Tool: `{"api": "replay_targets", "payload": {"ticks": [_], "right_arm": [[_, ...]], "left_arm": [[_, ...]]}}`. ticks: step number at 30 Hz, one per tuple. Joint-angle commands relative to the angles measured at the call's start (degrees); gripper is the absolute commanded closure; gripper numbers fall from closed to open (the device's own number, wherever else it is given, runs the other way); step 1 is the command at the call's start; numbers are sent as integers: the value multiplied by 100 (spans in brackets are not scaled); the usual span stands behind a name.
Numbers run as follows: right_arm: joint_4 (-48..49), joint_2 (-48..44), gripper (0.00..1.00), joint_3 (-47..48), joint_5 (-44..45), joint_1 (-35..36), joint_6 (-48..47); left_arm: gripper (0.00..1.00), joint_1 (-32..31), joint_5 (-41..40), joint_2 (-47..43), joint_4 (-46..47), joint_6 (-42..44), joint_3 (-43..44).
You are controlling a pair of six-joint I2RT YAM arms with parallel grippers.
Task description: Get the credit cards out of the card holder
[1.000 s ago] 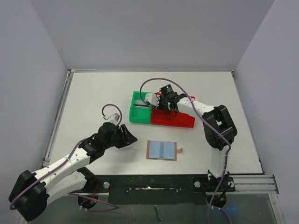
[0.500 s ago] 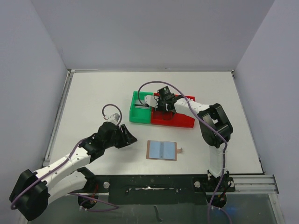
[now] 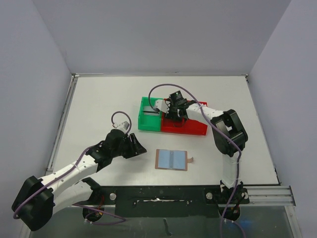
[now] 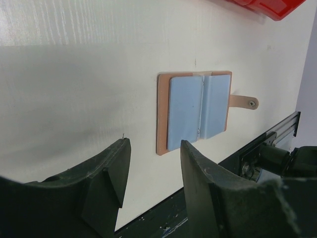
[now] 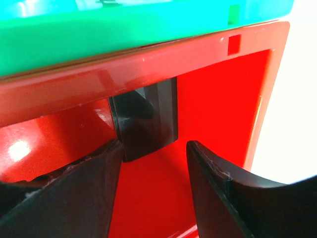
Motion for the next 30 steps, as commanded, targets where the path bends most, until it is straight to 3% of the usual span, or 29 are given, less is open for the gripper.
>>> {"api": "replay_targets", "payload": {"ticks": [1,9,14,18,20,24,26,30], "right_arm": [[34,-231,44,259,-45,-23,212],[235,-484,41,343,-336,-43,719],[708,-1288,38,38,-512,-74,1895],[1757,-2521,18,-1165,-449,-174,3704],[1757,-3021,18,-1585,-545,-294,4908],[784,-3572,19,-1973,-1578,-839,7272],[704,-3856,21,-2440,-2053,-975,7959],[1019,-4776,22,-3731,-1910,-876,9097]], "left_arm": [[56,35,215,10,328,73,181],[56,29,508,159,528,65,215],[56,32,708,288,785,-12,225],[50,27,768,335,985,-106,201],[46,30,755,302,1052,-106,174],[41,36,664,177,1197,-240,72],[41,39,644,172,1255,-311,50],[40,33,702,332,1307,-410,104]]}}
